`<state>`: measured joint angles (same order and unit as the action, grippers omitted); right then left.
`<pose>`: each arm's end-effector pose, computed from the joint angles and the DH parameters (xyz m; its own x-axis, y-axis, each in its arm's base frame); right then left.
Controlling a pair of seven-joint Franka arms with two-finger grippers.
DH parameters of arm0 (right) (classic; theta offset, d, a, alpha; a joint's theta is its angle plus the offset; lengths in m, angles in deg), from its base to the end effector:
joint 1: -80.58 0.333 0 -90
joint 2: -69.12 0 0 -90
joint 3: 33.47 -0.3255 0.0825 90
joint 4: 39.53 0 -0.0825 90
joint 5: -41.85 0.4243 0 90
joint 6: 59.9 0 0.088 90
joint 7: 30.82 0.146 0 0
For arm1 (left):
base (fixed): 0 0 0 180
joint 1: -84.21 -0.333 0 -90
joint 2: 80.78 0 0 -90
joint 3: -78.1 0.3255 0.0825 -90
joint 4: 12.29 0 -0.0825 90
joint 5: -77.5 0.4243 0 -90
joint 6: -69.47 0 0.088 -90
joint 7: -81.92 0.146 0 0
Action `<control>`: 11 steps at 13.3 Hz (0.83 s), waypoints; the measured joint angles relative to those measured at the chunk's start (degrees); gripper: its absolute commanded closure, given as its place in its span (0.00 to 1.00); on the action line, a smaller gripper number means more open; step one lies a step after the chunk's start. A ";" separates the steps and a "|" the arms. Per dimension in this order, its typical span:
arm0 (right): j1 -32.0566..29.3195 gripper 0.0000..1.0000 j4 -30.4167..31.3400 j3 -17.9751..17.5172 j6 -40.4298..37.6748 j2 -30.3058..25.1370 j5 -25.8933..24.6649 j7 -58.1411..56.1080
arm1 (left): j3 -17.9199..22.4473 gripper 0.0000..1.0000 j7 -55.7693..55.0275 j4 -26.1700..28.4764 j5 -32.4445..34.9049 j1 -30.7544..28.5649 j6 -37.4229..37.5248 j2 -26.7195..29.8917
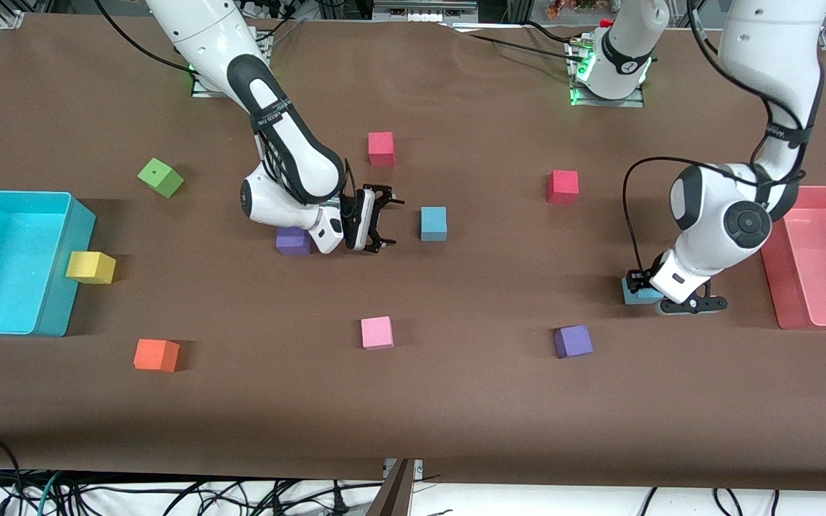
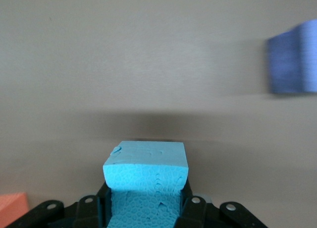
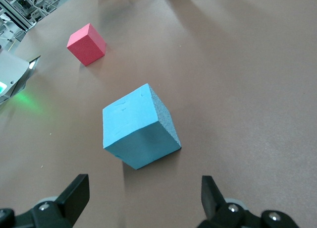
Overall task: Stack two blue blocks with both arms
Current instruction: 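Grasp the second cyan cube with the left gripper and lift, then carry the held cyan cube over the first cyan cube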
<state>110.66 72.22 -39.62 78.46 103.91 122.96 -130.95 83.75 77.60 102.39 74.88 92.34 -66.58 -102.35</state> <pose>0.5019 0.4080 0.1063 0.4556 0.6181 0.6406 0.8803 -0.2056 -0.4276 0.6364 -0.0292 0.2107 0.9983 0.0582 -0.0008 0.0582 -0.9983 -0.0046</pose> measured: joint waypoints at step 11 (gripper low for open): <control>-0.02 0.00 0.08 0.03 0.00 0.02 0.00 -0.04 | -2.29 1.00 -23.32 -8.63 -4.85 26.50 16.01 7.60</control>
<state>110.64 72.29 -39.58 78.46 103.93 122.96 -130.99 81.46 54.28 93.76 70.03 118.84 -50.57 -94.75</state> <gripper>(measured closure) 0.000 0.476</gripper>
